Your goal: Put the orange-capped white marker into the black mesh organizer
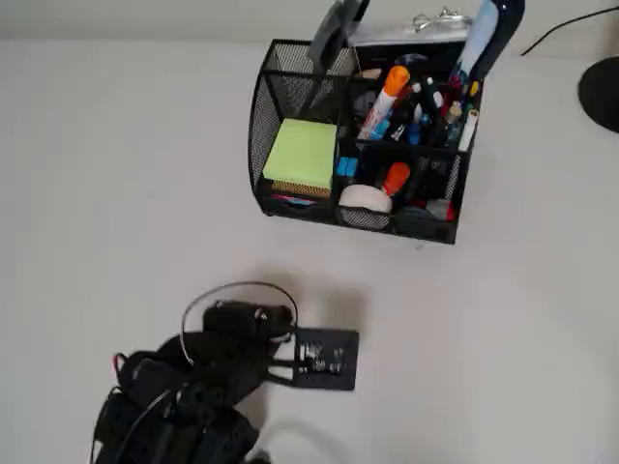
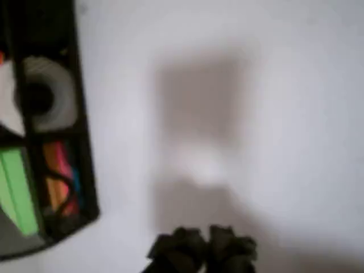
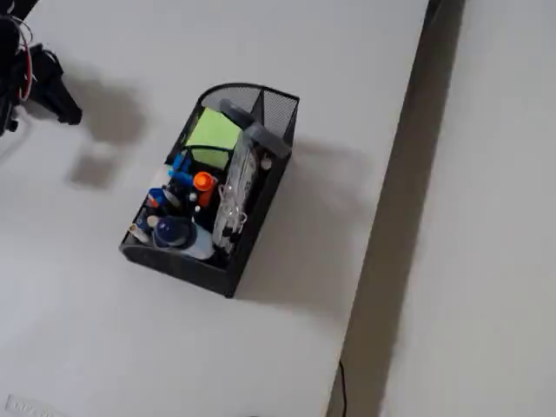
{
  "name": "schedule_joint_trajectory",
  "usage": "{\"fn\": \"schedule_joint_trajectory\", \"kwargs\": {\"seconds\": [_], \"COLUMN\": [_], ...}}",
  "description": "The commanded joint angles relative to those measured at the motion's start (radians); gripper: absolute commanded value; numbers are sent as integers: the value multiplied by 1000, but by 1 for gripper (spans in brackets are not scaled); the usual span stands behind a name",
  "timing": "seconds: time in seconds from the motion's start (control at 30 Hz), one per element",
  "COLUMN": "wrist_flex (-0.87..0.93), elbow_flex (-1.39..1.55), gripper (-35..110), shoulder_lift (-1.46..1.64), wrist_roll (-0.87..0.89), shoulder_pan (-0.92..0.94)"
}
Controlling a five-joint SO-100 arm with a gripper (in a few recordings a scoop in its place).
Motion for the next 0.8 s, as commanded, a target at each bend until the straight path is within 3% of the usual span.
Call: {"fn": "schedule_joint_trajectory", "kwargs": {"seconds": [0.0, 0.77], "wrist_flex": [5, 5], "elbow_flex": [3, 3], "gripper": [0, 3], "shoulder_lift": [14, 14], "wrist_roll": [15, 11], "shoulder_pan": [34, 31]}}
